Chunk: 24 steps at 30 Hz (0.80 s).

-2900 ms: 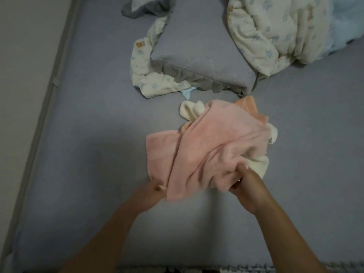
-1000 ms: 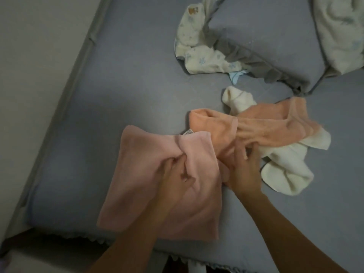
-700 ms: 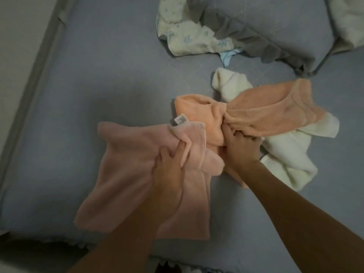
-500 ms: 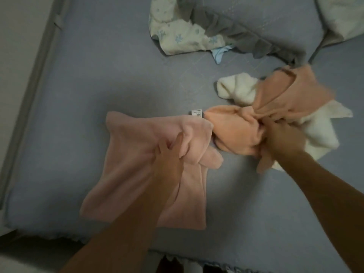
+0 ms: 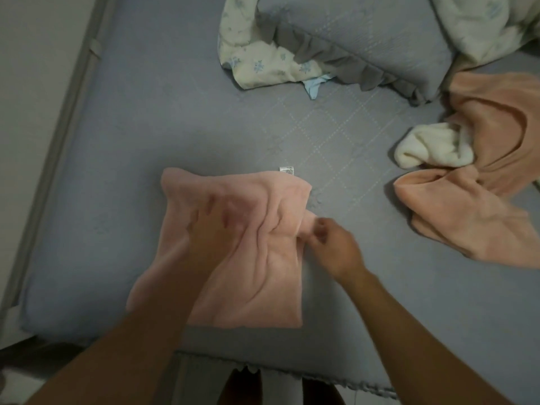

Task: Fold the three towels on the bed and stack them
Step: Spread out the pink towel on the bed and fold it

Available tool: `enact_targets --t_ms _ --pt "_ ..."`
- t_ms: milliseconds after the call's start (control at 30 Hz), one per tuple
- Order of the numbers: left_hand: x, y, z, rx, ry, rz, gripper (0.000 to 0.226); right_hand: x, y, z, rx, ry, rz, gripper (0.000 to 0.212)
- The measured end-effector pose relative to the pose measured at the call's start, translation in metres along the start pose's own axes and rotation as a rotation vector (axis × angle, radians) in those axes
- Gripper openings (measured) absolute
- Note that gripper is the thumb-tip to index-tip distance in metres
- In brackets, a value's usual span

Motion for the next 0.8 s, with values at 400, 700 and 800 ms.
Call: enact_targets --t_ms 400,700,800 --pt "0.104 0.027 -0.019 0.125 -0.461 0.809 0.045 0.033 0.027 -0.023 -0.274 0.149 -0.009 0.025" --pt "0.103 0.025 -0.026 0.208 -0.373 0.634 0.042 -0.011 -0.005 -0.004 -0.329 0.253 0.092 0.039" --pt "0.096 0.01 -0.03 0.091 -0.295 0.722 0.03 -0.02 0.005 0.01 -0.432 0.333 -0.149 0.058"
Point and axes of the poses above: each hand's wrist, its own z-axis away from the middle knuckle, its own y-axis out of the palm, x = y × z, the point moved 8 cm from there along -z, towards the middle knuckle, and after that the axes turned 1 degree about -x, right-handed, at the moved point
